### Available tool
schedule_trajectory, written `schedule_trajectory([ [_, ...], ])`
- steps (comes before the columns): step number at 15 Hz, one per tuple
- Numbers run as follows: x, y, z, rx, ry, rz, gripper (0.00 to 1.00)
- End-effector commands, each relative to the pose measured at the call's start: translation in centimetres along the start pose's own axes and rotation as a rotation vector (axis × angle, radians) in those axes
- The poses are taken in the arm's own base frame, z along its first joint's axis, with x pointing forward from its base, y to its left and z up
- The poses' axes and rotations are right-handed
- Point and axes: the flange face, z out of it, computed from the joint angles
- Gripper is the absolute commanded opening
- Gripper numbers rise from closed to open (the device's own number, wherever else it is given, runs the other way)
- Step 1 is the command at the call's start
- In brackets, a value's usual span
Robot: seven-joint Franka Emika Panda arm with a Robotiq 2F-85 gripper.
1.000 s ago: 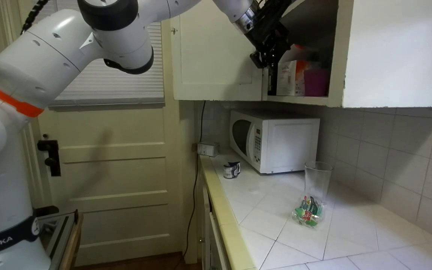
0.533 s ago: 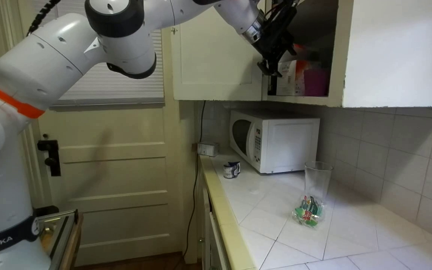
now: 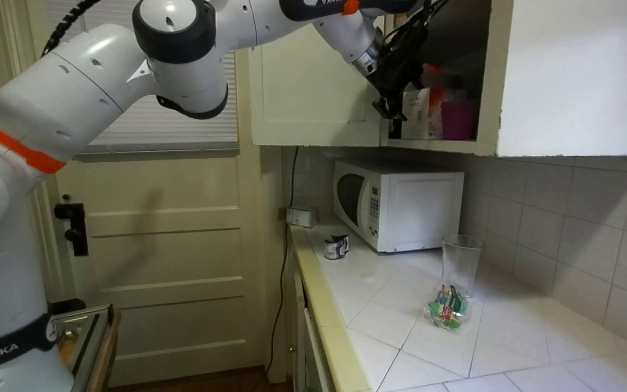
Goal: Put the red cup in the cupboard
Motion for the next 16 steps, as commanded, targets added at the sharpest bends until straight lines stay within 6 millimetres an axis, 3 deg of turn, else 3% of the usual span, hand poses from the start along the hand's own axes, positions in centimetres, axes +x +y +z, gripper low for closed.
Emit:
schedule_trajectory([
  [1,0.0,-0.5,-0.3,0.039,-0.007,-0.014,0.59],
  [7,-0.3,0.6,-2.4,0.036,-0.016,0.001,0.12],
  [9,-0.2,1.1,-3.5,0.041,-0.010,0.013,0.01],
  [16,1.6,3.1,-9.8,0.079,0.042,-0.010,0.01],
])
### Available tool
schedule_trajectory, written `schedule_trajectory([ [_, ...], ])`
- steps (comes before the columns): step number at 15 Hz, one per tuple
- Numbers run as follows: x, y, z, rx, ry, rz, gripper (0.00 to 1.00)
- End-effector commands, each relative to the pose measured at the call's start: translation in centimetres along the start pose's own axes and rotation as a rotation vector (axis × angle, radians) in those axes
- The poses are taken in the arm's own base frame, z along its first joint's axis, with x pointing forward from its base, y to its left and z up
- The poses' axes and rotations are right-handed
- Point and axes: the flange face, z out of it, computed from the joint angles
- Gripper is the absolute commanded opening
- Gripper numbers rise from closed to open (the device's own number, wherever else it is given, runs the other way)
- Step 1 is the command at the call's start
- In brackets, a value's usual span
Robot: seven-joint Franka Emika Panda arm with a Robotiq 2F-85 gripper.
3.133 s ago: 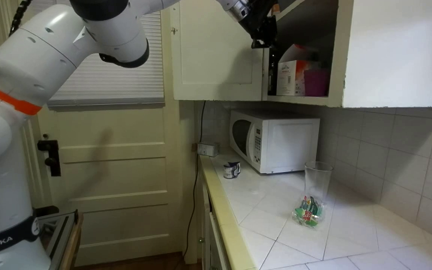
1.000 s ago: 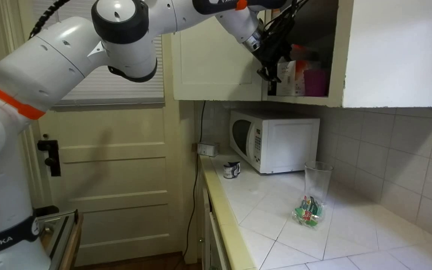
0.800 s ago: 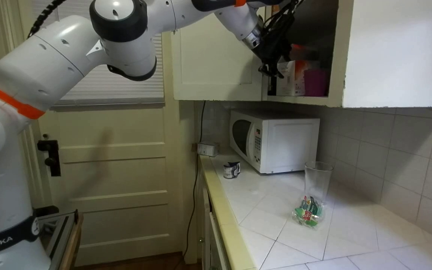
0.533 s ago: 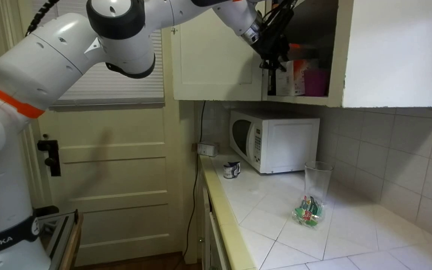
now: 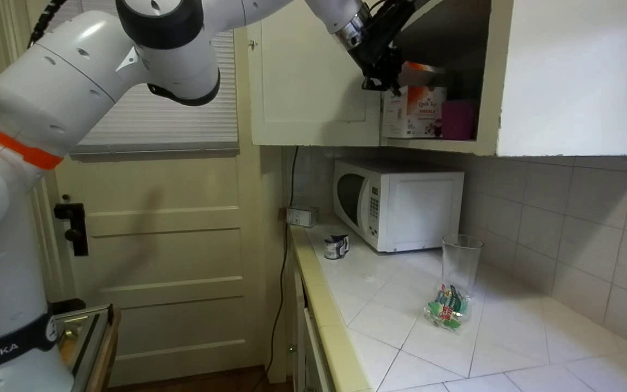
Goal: Put the red cup in the cupboard
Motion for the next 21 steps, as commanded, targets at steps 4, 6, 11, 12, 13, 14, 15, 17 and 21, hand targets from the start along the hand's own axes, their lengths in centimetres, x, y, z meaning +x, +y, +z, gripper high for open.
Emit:
schedule_trajectory([
  [4,2.0,2.4,-7.4,-0.059,-0.002,-0.040,0.01],
  [6,1.7,2.6,-9.2,-0.057,-0.001,-0.047,0.01],
  [11,0.1,1.2,-12.5,0.000,-0.027,-0.013,0.01],
  [12,-0.1,0.8,-12.9,0.011,-0.033,0.004,0.01],
  [13,-0.1,0.3,-13.2,0.028,-0.028,0.015,0.01],
  [14,0.2,-0.2,-13.5,0.040,-0.025,0.027,0.01],
  [15,0.5,-0.6,-13.8,0.050,-0.016,0.035,0.01],
  [17,1.4,-1.9,-13.9,0.084,-0.005,0.049,0.01],
  [21,4.1,-5.2,-13.4,0.166,-0.013,0.098,0.01],
])
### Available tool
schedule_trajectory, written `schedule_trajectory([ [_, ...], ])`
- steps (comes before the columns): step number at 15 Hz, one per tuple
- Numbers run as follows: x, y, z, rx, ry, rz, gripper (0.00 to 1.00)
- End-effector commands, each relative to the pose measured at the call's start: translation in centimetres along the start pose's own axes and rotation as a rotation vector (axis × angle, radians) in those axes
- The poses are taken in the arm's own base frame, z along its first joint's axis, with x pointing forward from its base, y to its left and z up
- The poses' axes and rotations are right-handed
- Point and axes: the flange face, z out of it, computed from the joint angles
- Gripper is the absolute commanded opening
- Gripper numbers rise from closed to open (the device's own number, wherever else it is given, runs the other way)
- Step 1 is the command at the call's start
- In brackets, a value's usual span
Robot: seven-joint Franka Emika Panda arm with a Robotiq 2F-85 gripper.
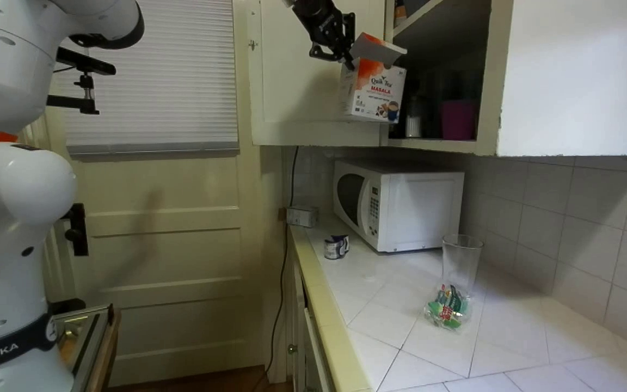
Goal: Put the red cup in the cupboard
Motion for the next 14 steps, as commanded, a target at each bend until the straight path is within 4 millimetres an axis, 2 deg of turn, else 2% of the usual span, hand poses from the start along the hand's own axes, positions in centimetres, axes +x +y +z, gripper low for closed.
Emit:
schedule_trajectory([
  [1,1.8,-3.4,0.1,0.082,0.019,0.060,0.01],
  [5,3.8,-8.1,0.4,0.175,-0.002,0.103,0.01],
  [8,3.6,-12.0,0.1,0.218,-0.041,0.151,0.01],
  [12,1.0,-17.8,-0.1,0.206,-0.117,0.227,0.01],
  [13,-1.6,-18.6,-0.2,0.207,-0.132,0.237,0.01],
  [14,-2.9,-20.1,0.3,0.204,-0.148,0.237,0.01],
])
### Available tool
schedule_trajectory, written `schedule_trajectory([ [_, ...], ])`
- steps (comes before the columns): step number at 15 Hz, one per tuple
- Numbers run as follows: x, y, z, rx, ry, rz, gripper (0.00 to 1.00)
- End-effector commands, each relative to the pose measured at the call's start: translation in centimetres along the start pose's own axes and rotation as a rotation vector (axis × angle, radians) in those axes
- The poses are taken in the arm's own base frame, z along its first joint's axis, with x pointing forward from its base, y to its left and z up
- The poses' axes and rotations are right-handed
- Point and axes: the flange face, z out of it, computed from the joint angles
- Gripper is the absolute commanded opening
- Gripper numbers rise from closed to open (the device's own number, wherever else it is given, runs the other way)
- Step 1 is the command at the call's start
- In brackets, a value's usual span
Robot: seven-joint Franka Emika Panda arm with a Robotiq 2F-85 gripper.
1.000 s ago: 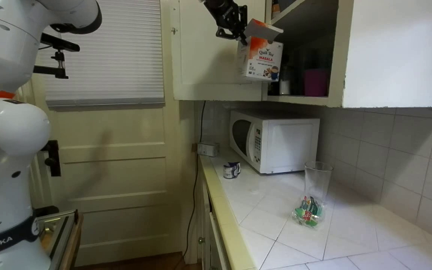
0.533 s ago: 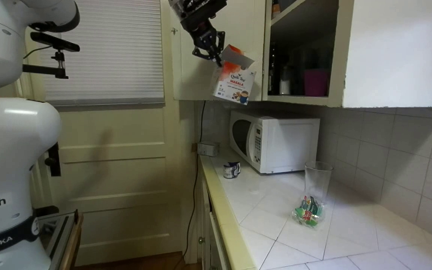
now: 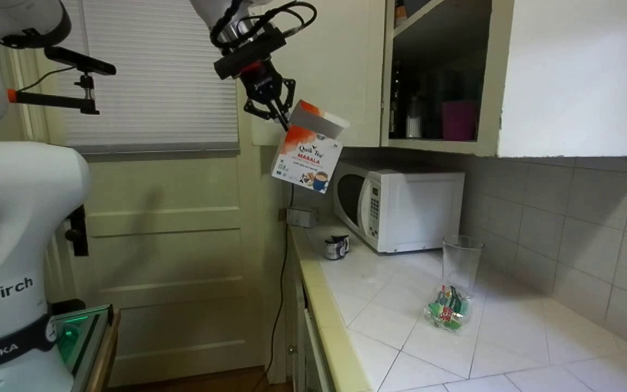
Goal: Put the red cup in the cupboard
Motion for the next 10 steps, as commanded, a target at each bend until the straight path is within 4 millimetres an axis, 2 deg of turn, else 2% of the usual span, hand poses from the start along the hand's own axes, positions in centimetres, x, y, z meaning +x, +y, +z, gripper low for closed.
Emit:
schedule_trajectory([
  [1,-6.4,-3.3,2.4,-0.053,-0.074,0.032,0.01],
  [2,-8.3,-4.0,3.3,-0.071,-0.088,0.045,0.01],
  [4,-12.1,-4.9,6.5,-0.120,-0.120,0.089,0.01],
  [6,-14.4,-5.2,9.4,-0.168,-0.137,0.129,0.01],
  [8,-15.4,-5.0,11.5,-0.213,-0.142,0.174,0.01],
  [10,-14.9,-4.5,12.8,-0.251,-0.131,0.202,0.01],
])
